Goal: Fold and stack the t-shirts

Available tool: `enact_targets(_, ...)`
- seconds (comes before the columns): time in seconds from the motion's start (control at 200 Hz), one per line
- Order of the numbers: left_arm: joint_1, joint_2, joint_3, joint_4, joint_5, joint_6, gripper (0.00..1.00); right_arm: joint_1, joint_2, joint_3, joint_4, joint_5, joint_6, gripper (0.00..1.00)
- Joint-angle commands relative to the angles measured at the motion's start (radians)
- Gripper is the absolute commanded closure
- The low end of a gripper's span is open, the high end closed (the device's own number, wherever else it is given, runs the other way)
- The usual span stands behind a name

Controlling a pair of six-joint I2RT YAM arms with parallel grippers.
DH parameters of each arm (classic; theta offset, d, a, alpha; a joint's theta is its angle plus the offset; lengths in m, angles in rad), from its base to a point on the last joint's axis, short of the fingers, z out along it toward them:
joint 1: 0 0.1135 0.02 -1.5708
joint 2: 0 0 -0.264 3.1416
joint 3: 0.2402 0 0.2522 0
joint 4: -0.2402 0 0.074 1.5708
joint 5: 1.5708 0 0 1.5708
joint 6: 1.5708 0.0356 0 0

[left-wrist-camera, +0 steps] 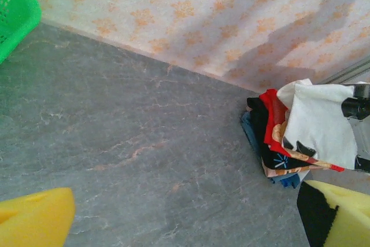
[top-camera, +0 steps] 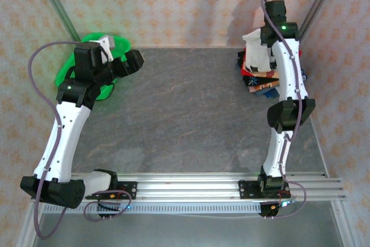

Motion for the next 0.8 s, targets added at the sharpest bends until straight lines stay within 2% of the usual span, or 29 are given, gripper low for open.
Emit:
enact_targets(0.0, 0.004, -0.023, -0.008, -0.064, -0.024, 0.046, 0.00, -0.050, 0.019, -0.030, 0.062, -0.012, 0.044, 0.88)
enact_targets(0.02, 0.005, -0.023, -0.010, -0.072, -0.024, 0.049, 0.00, -0.058, 0.033, -0.029, 0.070, -0.001, 0.046, 0.79)
enact_targets(0.065, 0.005, -0.022, -0.009, -0.087, -0.027, 0.053, 0.00, -0.074, 0.071, -0.010, 0.083, 0.037, 0.055, 0.49)
enact_targets(0.085, 0.005, -0.021, -0.009, -0.095, -0.025, 0.054, 0.00, -0.081, 0.088, 0.006, 0.081, 0.055, 0.061, 0.42)
enact_targets(0.19, 0.002, -0.019, 0.001, -0.131, -0.021, 0.062, 0.00, -0.110, 0.105, 0.032, 0.075, 0.137, 0.107, 0.26)
enact_targets(0.275, 0.002, -0.027, -0.002, -0.138, -0.028, 0.067, 0.00, -0.120, 0.068, -0.002, 0.069, 0.136, 0.120, 0.17)
enact_targets(0.295, 0.001, -0.026, -0.002, -0.139, -0.034, 0.065, 0.00, -0.120, 0.056, -0.019, 0.073, 0.140, 0.120, 0.12)
enact_targets(0.35, 0.002, -0.029, -0.001, -0.139, -0.041, 0.063, 0.00, -0.121, 0.013, -0.062, 0.084, 0.144, 0.127, 0.03)
enact_targets(0.465, 0.002, -0.039, -0.009, -0.133, -0.047, 0.059, 0.00, -0.124, -0.092, -0.146, 0.095, 0.104, 0.130, 0.00)
enact_targets(0.58, 0.002, -0.064, -0.039, -0.128, -0.075, 0.053, 0.00, -0.124, -0.265, -0.309, 0.135, -0.007, 0.133, 0.00)
enact_targets(0.731, 0.004, -0.122, -0.100, -0.109, -0.115, 0.031, 0.00, -0.125, -0.595, -0.677, 0.239, -0.196, 0.142, 0.00)
enact_targets(0.796, 0.006, -0.165, -0.148, -0.093, -0.175, 0.022, 0.00, -0.125, -0.751, -0.857, 0.277, -0.247, 0.172, 0.00)
